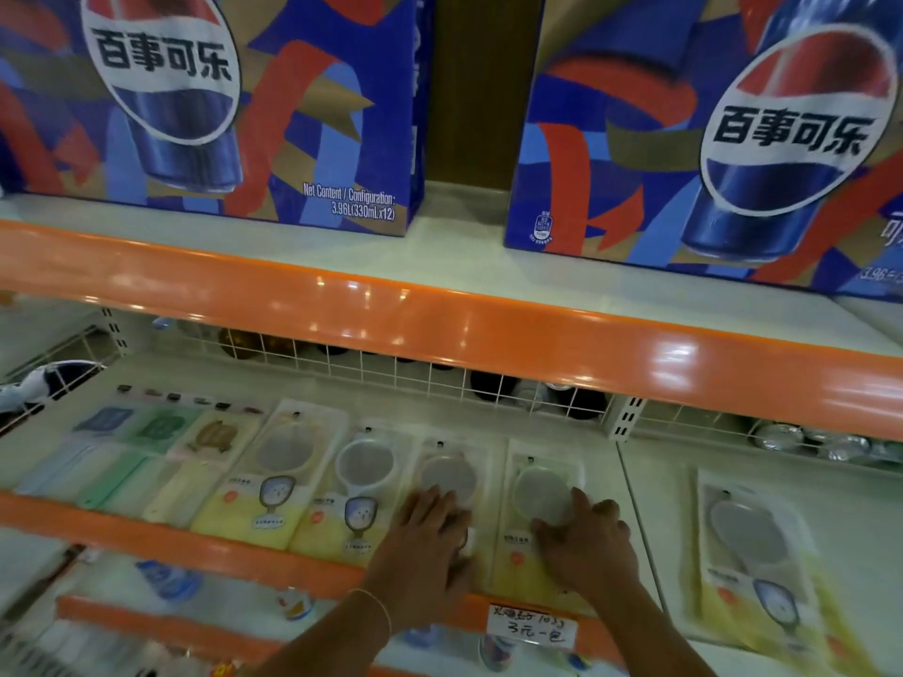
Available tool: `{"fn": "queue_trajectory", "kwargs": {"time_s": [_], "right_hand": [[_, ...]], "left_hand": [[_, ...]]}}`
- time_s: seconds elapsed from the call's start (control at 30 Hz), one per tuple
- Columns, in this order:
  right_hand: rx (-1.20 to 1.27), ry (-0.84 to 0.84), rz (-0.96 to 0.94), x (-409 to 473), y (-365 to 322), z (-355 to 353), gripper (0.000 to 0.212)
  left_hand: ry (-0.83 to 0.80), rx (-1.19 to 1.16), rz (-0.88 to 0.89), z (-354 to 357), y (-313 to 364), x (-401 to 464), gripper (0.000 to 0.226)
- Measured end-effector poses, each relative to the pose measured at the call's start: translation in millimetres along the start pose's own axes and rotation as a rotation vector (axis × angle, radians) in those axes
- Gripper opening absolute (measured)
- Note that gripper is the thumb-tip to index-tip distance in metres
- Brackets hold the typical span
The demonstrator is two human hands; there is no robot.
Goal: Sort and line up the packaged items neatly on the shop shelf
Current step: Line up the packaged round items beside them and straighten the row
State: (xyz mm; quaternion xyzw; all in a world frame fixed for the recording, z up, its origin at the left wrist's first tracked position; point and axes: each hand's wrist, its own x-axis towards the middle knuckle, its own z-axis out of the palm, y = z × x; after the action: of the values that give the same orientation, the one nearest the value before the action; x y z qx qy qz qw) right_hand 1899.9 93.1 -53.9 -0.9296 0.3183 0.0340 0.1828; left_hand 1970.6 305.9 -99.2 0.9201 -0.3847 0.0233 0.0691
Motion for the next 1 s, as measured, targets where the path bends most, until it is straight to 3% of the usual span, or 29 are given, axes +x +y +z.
{"fn": "queue_trajectory", "kwargs": {"time_s": [0.1, 0.23, 0.53, 1.0], "right_hand": [[-0.172, 0.023, -0.079, -7.3, -1.3, 11.2, 0.078], [-0.232, -0.026, -0.179, -5.3, -2.2, 23.9, 0.069], [-0.208, -0.026, -0.293, -1.3, 3.4, 34.7, 0.119], [-0.181, -0.031, -0.302, -5.5, -6.9, 30.6, 0.126]], "left_hand": [[-0.010, 0.030, 0.008, 0.2, -1.2, 0.2, 0.054], [0.024, 0.024, 0.029, 2.4, -0.4, 0.5, 0.055], [0.032, -0.016, 0.040, -0.4, 0.2, -0.5, 0.063], [0.036, -0.023, 0.020, 4.4, 0.2, 0.4, 0.056]]}}
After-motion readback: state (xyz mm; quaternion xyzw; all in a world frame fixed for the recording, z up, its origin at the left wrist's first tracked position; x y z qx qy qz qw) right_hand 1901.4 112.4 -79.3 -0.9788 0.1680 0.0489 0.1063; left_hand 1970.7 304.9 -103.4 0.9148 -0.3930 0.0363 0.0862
